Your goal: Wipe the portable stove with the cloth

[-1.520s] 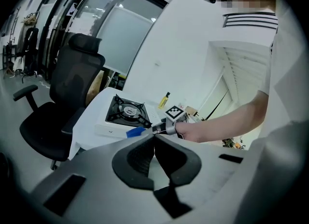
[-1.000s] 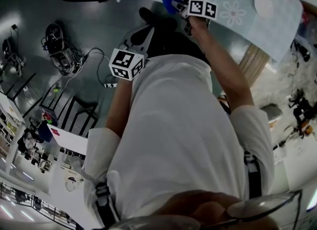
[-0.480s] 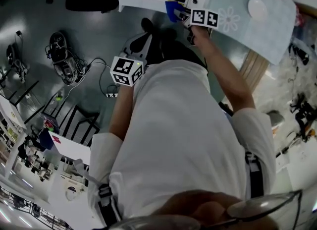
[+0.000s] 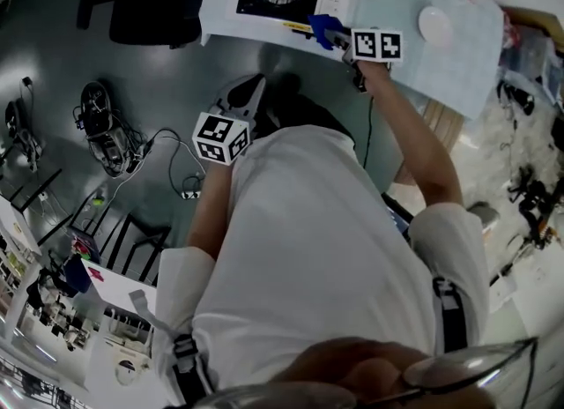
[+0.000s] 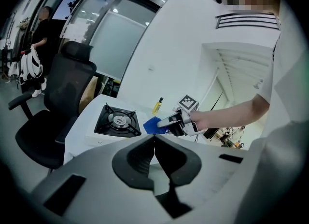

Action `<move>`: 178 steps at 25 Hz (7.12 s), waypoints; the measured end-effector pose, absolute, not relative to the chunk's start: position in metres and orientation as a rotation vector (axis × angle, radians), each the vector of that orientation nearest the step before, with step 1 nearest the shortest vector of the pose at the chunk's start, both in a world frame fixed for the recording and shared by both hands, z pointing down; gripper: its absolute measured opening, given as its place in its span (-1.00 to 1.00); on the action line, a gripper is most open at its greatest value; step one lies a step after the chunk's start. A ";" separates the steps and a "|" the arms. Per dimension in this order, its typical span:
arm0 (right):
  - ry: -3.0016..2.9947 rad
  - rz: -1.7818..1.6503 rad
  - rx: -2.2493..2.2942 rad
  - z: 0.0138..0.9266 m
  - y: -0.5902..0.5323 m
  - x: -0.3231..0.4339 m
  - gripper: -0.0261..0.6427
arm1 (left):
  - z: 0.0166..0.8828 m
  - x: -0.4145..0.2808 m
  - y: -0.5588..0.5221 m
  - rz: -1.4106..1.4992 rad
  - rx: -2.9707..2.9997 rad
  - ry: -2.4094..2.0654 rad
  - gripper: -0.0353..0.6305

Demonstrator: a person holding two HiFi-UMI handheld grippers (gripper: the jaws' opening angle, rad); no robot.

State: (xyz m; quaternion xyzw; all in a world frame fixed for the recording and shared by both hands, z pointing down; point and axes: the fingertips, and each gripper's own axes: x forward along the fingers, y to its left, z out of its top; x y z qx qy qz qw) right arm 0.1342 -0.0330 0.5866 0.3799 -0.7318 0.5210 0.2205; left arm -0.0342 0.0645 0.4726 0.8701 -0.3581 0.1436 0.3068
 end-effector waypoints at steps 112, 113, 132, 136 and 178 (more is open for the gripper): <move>-1.971 0.756 1.340 0.556 0.062 0.094 -0.59 | 0.449 -0.129 0.067 0.389 2.470 -0.664 -0.80; -1.974 0.754 1.364 0.549 0.065 0.093 -0.59 | 0.446 -0.130 0.066 0.383 2.474 -0.659 -0.79; -2.009 0.704 1.690 0.429 0.100 0.113 -0.59 | 0.390 -0.119 0.044 0.281 2.505 -0.653 -0.80; -2.065 0.665 1.730 0.403 0.098 0.121 -0.59 | 0.369 -0.117 0.039 0.245 2.518 -0.684 -0.80; -2.262 0.410 1.895 0.298 0.102 0.193 -0.60 | 0.282 -0.090 0.017 0.119 2.663 -0.934 -0.79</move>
